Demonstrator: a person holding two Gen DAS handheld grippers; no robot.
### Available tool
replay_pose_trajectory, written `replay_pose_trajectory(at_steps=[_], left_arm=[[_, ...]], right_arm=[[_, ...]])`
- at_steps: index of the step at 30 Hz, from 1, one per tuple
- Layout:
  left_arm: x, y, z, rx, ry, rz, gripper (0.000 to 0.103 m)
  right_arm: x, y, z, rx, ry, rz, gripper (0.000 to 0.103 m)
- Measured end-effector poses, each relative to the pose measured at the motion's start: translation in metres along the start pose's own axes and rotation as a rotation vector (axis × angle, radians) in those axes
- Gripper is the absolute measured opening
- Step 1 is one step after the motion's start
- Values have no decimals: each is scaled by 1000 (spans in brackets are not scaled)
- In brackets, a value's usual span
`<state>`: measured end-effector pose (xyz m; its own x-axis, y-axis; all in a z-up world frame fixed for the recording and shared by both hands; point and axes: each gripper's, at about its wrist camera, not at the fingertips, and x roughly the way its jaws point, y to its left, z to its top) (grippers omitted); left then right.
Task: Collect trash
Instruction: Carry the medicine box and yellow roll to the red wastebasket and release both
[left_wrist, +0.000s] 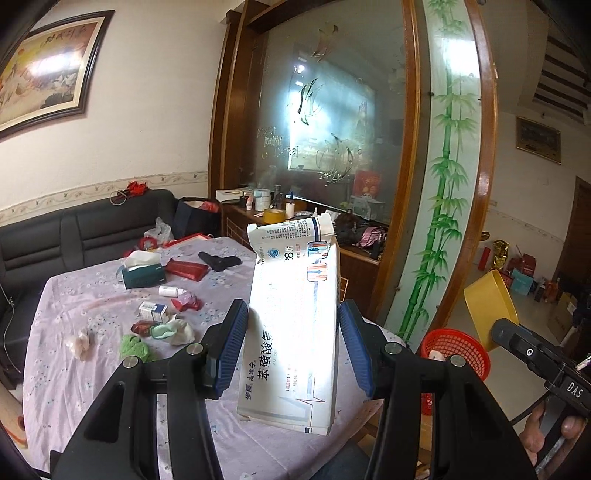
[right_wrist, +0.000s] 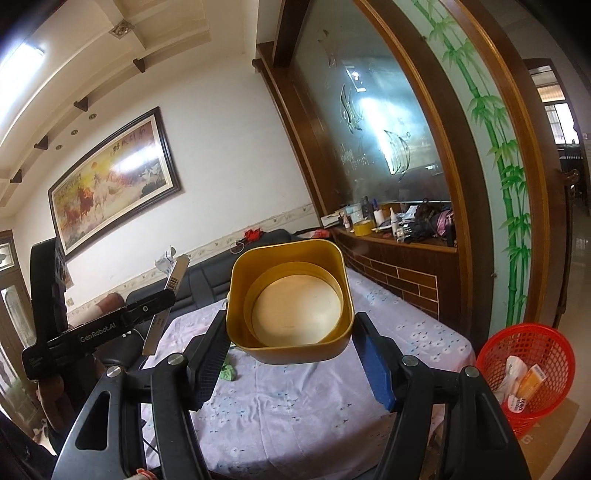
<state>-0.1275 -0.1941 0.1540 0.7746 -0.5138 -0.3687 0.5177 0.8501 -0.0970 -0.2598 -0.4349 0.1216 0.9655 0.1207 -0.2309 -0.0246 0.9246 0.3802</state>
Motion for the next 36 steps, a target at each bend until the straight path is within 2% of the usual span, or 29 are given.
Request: replay_pose_trajectory(at_steps=[10,15,24,30,36], left_arm=[[4,-12,-2,11,13,-30,50],[16,-22,-2,17,42,-78,50],[52,-61,0,66,113,-225,50],[79,-104,-2,117,158,-341,50],[112,-146,-7,164,219,-423,50]], right_arm=[[-20,-4,3,6,-38,-35,71],[-25,-16,7,16,-50,-67,71],[-45,-45,15,62,-99,-171,71],[-65,-77,15,121,-142,-260,71],[-77,-115,9,196,-160,-325,71]])
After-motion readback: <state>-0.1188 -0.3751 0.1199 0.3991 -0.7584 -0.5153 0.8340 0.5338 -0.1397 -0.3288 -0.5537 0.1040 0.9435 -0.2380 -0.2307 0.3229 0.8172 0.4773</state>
